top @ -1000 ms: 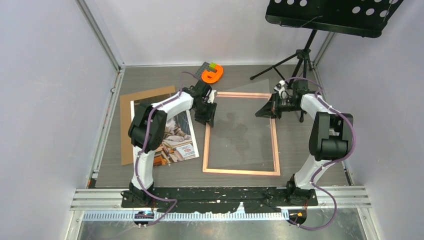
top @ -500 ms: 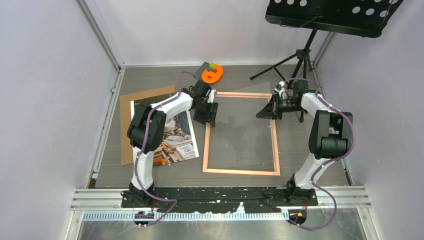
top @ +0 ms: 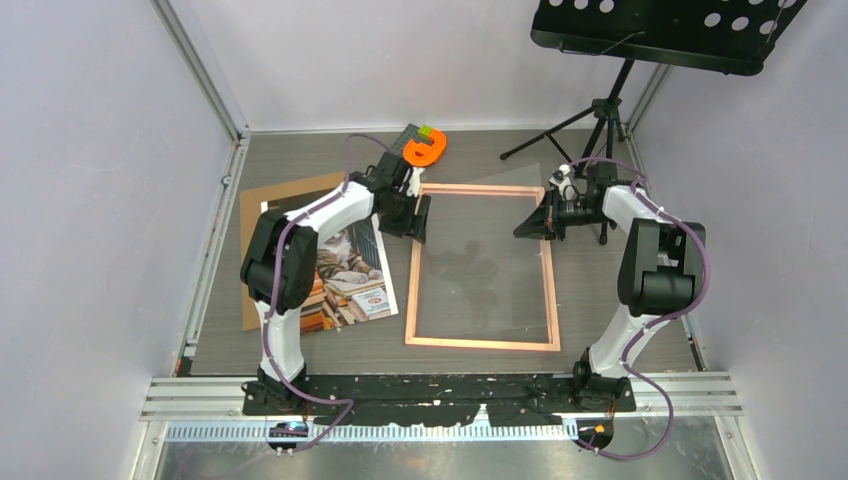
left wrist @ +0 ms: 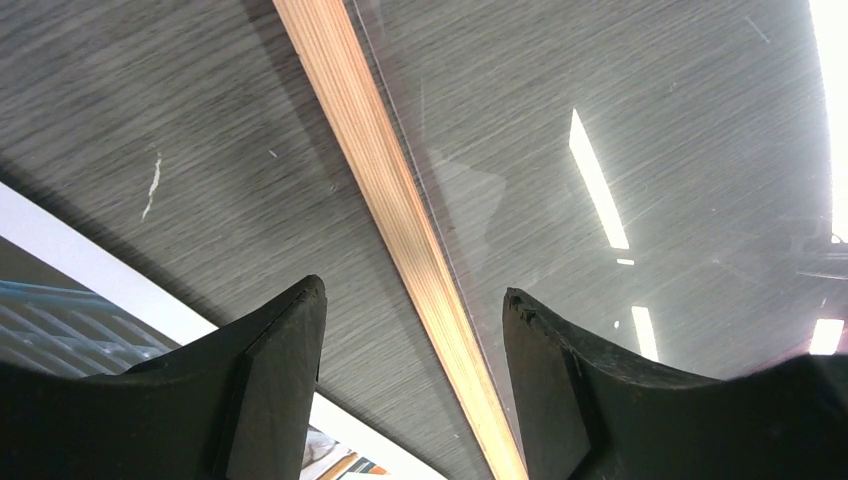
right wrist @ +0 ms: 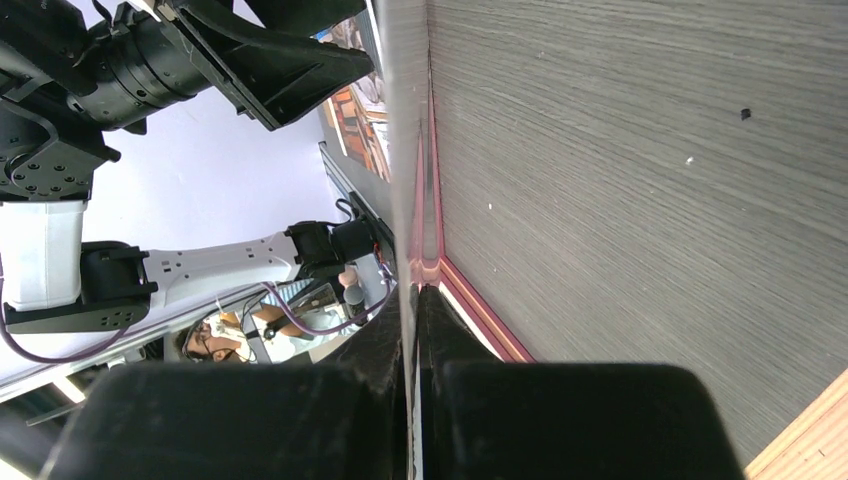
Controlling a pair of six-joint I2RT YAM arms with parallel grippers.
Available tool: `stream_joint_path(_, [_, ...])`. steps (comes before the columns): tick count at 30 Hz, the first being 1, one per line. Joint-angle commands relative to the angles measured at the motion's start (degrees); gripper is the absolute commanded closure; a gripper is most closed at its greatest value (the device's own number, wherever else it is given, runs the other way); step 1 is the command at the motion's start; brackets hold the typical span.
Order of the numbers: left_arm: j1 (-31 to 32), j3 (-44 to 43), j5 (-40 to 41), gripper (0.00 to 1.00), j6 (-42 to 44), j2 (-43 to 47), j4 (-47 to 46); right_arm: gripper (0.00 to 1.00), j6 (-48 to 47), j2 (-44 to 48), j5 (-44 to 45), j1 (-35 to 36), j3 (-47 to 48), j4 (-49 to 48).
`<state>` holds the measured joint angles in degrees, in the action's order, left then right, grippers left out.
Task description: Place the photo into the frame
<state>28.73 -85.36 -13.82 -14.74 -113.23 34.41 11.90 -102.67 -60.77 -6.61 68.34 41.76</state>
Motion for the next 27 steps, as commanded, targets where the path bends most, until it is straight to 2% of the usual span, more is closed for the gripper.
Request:
stream_joint_path(1, [-0.71,0.48,1.20,0.36,0.38,2.32,-1.72,0.94,0.03,-0.27,-1.75,0.05,0.61,-1.60])
stream_joint_path(4, [-1.15,0.89,1.86,0.39,0.08,2.29,-1.77,0.94,0.01,-0.92,-1.46,0.42,0.41,-2.38])
stream_joint_path(8, [-1.48,1.27,0.41,0.52,0.00,1.73,-1.50,0.94,-0.04,-1.79,-0.78,0.46,0.31,-3.78])
stream_joint_path(13, [-1.48,1.98,-1.62,0.63,-0.15,0.86,-1.82,0.94,0.68,-2.98,-0.32,0.46,-0.15,-5.48])
stream_joint_path(27, [-1.49,2.43,-5.26,0.75,-1.72,-1.53,-2.55,0.94,-0.96,-4.85,5.36,0.46,-0.20,-8.19])
